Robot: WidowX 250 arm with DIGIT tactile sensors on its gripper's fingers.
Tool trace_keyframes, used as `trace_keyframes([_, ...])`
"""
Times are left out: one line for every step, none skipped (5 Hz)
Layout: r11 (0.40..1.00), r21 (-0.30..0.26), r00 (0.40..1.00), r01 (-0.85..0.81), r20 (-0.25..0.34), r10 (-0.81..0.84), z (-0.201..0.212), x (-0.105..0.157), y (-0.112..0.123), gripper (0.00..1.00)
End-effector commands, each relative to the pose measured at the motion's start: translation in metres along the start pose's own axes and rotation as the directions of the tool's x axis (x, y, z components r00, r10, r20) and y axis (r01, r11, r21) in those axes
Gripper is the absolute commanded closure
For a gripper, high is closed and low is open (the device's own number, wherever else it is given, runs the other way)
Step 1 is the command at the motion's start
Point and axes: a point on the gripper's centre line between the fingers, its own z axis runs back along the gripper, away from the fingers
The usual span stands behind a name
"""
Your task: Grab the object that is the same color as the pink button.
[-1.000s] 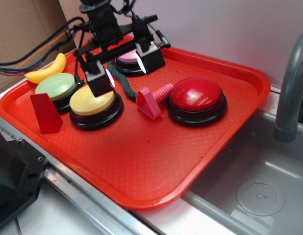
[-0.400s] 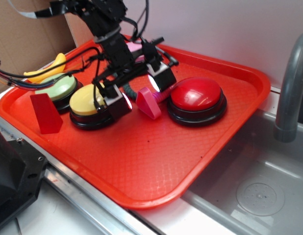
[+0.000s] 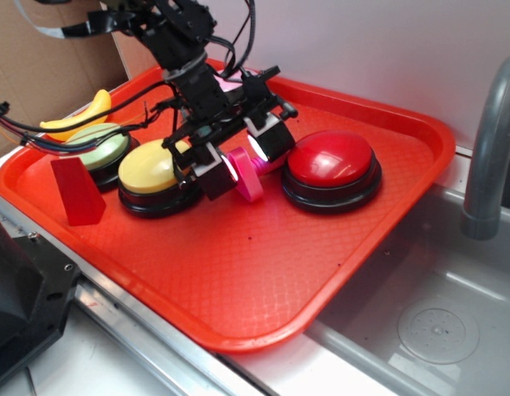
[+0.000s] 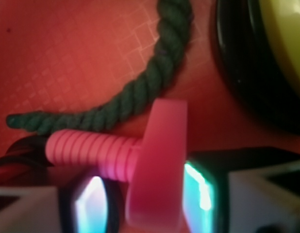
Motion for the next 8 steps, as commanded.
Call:
trace_keyframes([0.981, -0.018, 0.978, 0.192, 0.084, -0.19, 0.035, 0.006, -0.011, 1.0])
trace_keyframes([0.926, 0.112, 0.92, 0.36, 0.123, -0.372, 0.058, -0.001, -0.018, 1.0])
trace_keyframes([0.852, 0.206, 0.85, 0.481, 0.129, -0.511, 0.083, -0.008, -0.018, 1.0])
trace_keyframes([0.734, 0.375, 0.778, 0.566, 0.052, -0.626, 0.111, -0.013, -0.015, 1.0])
trace_keyframes([0.671, 0.332, 0.719, 0.663, -0.031, -0.695, 0.133, -0.013, -0.006, 1.0])
trace_keyframes([0.676, 0.337, 0.716, 0.656, 0.008, -0.698, 0.165, -0.009, 0.009, 1.0])
trace_keyframes([0.677, 0.268, 0.698, 0.685, 0.021, -0.715, 0.173, -0.006, 0.014, 1.0])
trace_keyframes([0.706, 0.306, 0.724, 0.639, 0.072, -0.686, 0.175, -0.002, 0.015, 1.0])
